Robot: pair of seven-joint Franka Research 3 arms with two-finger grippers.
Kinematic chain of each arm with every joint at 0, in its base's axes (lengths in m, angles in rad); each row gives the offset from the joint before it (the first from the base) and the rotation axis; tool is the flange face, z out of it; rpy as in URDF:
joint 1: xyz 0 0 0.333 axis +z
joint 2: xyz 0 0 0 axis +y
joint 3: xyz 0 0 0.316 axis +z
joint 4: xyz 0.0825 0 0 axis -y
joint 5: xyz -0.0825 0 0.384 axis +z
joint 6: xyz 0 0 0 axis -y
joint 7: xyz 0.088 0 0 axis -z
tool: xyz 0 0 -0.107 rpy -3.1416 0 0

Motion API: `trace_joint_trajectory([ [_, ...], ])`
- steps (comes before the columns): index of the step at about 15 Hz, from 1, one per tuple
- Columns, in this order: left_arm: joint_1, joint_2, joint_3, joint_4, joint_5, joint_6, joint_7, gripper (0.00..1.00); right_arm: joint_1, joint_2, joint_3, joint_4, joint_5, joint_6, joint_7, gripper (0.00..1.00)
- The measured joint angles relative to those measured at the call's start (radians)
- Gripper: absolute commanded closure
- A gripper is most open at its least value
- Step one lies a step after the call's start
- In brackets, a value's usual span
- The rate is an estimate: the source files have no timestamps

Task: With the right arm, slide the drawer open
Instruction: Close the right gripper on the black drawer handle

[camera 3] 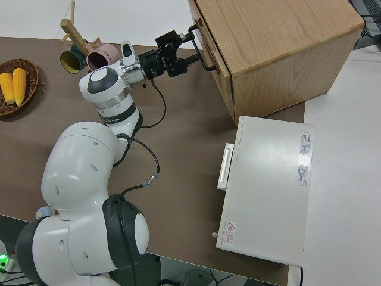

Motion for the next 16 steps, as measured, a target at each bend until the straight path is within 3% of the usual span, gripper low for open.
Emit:
trace_joint_trajectory([
  [2,0.0,0.0,0.0,0.0,0.0,0.0,0.0,0.0,0.001,0.005,0.001,0.0,-0.001,0.0,0.006,0.769],
  [4,0.0,0.0,0.0,0.0,0.0,0.0,0.0,0.0,0.001,0.006,0.002,0.0,-0.001,0.0,0.007,0.873],
  [8,0.0,0.0,0.0,0.0,0.0,0.0,0.0,0.0,0.002,0.009,0.003,0.0,-0.001,-0.001,0.019,0.936],
  [16,0.0,0.0,0.0,0.0,0.0,0.0,0.0,0.0,0.022,0.013,0.005,-0.003,0.001,-0.034,0.042,0.938],
])
